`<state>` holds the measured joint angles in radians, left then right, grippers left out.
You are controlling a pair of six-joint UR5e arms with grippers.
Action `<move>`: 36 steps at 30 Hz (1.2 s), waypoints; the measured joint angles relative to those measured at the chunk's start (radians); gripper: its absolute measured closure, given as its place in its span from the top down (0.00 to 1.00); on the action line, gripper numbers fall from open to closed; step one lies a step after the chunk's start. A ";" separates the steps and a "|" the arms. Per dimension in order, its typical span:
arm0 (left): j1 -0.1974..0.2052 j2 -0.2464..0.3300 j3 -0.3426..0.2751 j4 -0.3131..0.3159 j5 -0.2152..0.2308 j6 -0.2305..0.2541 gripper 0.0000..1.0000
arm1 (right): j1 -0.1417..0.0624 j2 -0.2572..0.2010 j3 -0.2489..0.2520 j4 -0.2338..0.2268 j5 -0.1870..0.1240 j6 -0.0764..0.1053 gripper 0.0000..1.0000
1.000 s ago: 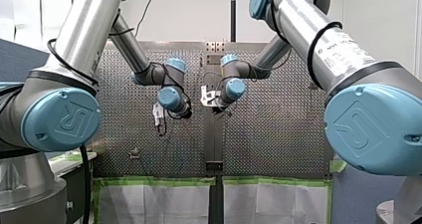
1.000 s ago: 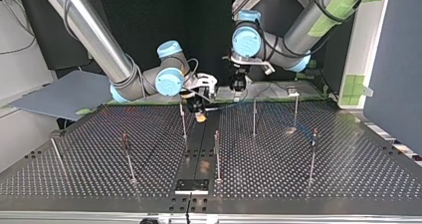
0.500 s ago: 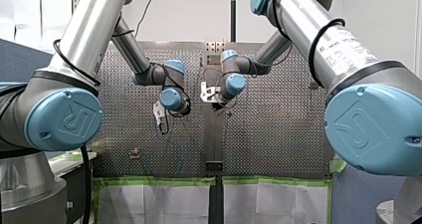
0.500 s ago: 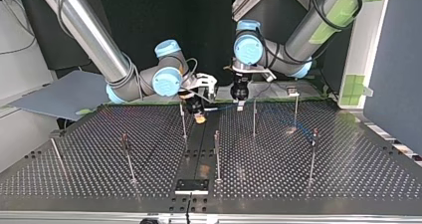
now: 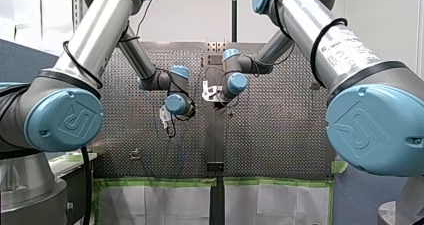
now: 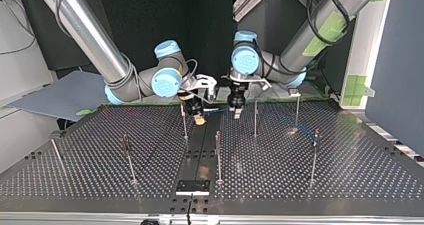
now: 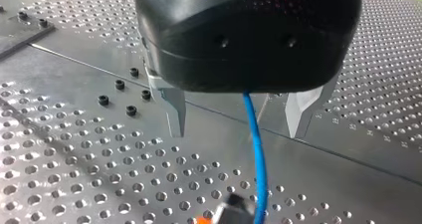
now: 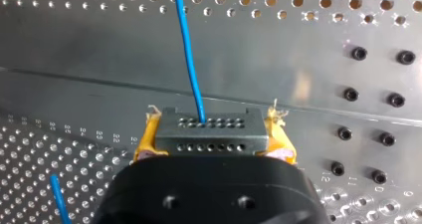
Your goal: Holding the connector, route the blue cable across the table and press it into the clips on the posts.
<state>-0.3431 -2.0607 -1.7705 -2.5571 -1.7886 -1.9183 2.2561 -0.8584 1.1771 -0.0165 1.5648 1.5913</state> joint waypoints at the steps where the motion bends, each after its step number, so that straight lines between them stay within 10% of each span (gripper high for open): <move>1: 0.000 -0.003 0.005 -0.004 0.002 -0.001 1.00 | 0.000 0.000 0.000 0.000 0.000 0.000 0.00; 15: -0.007 -0.009 0.014 -0.040 -0.047 0.009 0.87 | -0.002 0.000 0.000 -0.001 -0.008 0.001 0.00; 16: -0.008 -0.008 0.014 -0.041 -0.056 0.013 0.48 | -0.002 0.000 0.000 -0.001 -0.009 0.001 0.00; 20: -0.013 0.003 0.015 -0.041 -0.083 0.022 0.05 | -0.002 0.000 0.000 -0.001 -0.010 0.001 0.00; 36: -0.021 0.056 0.014 -0.073 -0.135 0.025 0.00 | -0.002 -0.001 -0.001 -0.001 -0.012 -0.003 0.00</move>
<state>-0.3638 -2.0043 -1.7560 -2.6300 -1.9241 -1.8935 2.2541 -0.8591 1.1762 -0.0171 1.5526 1.5886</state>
